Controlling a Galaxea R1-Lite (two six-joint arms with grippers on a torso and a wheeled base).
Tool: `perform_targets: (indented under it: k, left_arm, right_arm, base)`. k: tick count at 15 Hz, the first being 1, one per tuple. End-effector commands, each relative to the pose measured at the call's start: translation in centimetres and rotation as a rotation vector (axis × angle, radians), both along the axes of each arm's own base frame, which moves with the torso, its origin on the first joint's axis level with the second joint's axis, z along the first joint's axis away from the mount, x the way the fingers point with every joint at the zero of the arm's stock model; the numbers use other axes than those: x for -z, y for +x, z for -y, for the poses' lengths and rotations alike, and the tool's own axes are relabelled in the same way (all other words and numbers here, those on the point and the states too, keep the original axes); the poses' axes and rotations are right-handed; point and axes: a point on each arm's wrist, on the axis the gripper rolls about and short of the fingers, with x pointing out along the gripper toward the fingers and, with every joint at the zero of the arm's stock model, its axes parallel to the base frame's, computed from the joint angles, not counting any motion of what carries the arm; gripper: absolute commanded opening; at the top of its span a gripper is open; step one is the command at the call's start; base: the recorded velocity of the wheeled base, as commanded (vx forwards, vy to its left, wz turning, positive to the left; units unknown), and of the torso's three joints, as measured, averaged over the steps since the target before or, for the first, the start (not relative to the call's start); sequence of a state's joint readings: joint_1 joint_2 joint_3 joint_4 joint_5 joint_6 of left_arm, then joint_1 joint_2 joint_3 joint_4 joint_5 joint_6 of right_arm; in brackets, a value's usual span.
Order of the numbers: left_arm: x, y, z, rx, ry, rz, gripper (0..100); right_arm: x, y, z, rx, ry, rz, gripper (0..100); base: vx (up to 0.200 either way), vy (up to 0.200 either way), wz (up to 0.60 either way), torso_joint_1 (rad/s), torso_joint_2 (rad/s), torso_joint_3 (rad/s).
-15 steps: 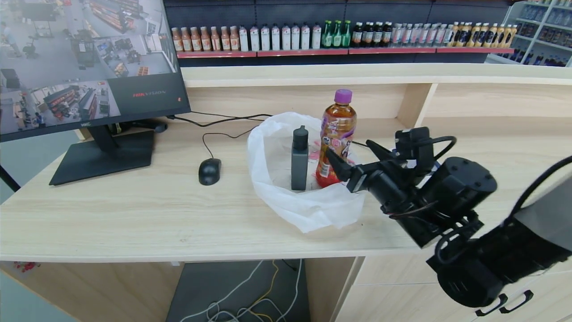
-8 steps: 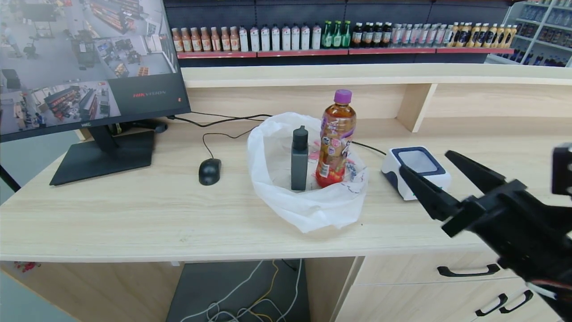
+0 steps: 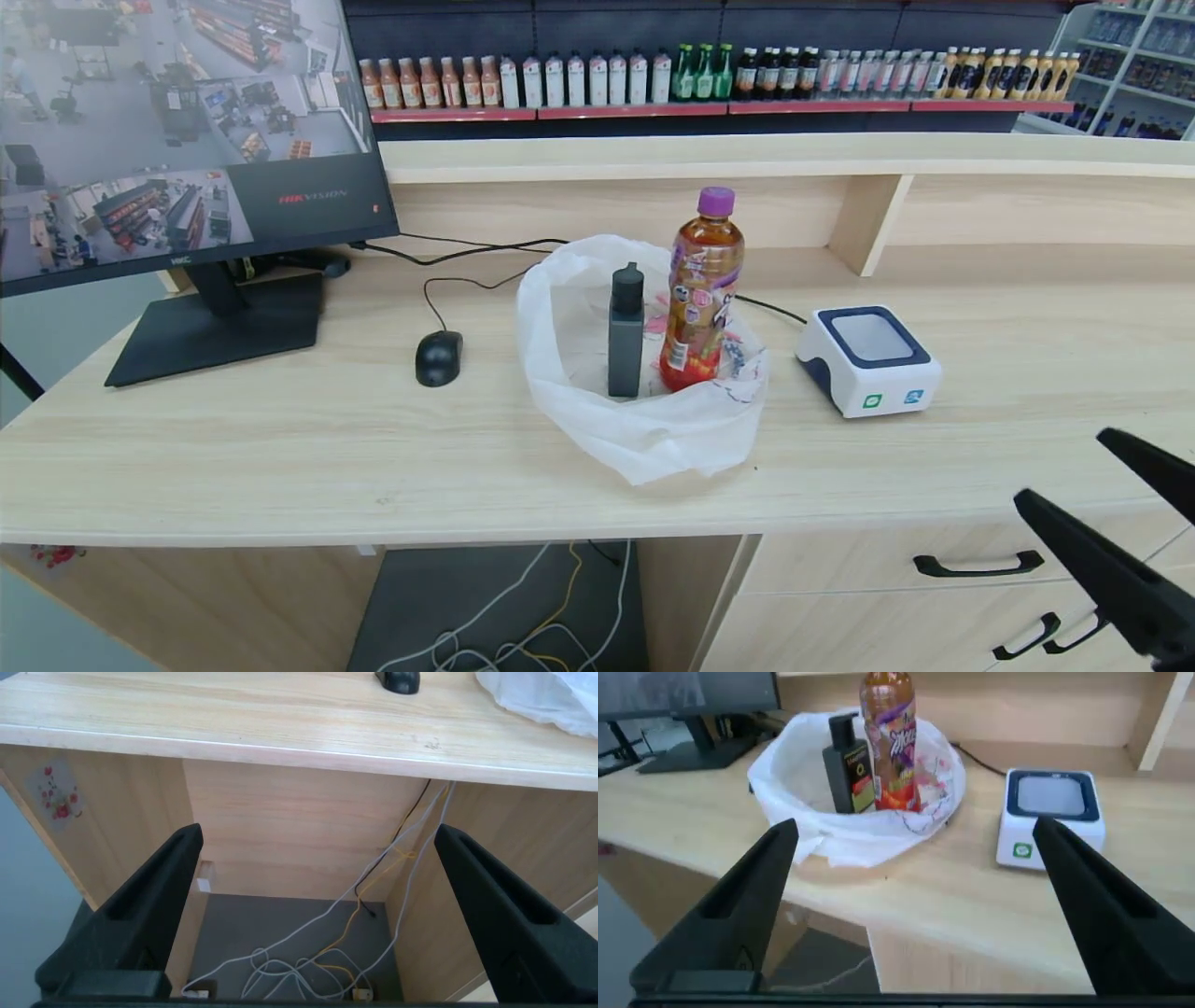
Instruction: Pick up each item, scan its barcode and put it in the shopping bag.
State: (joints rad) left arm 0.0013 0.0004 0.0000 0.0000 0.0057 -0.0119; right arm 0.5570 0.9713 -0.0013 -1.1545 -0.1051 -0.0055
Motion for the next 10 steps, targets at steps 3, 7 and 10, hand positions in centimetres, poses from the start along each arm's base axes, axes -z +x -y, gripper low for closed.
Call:
perform_targets:
  k: [3,7,10]
  left_arm:
    - [0.0,0.0,0.0,-0.001,0.000,0.000,100]
    - [0.0,0.0,0.0,-0.001,0.000,0.000,100]
    - [0.0,0.0,0.0,-0.001,0.000,0.000,100]
  right_arm:
    - [6.0,-8.7,5.5,-0.119,-0.134,-0.047,100]
    - [7.6,-10.1,6.6,-0.122,-0.171,-0.094,100]
    - [8.1,-9.9,6.5,-0.123,-0.182,-0.111,100]
  base:
    - [0.000,0.000,0.00,0.000,0.00,0.000]
    - [0.000,0.000,0.00,0.000,0.00,0.000]
    - [0.000,0.000,0.00,0.000,0.00,0.000]
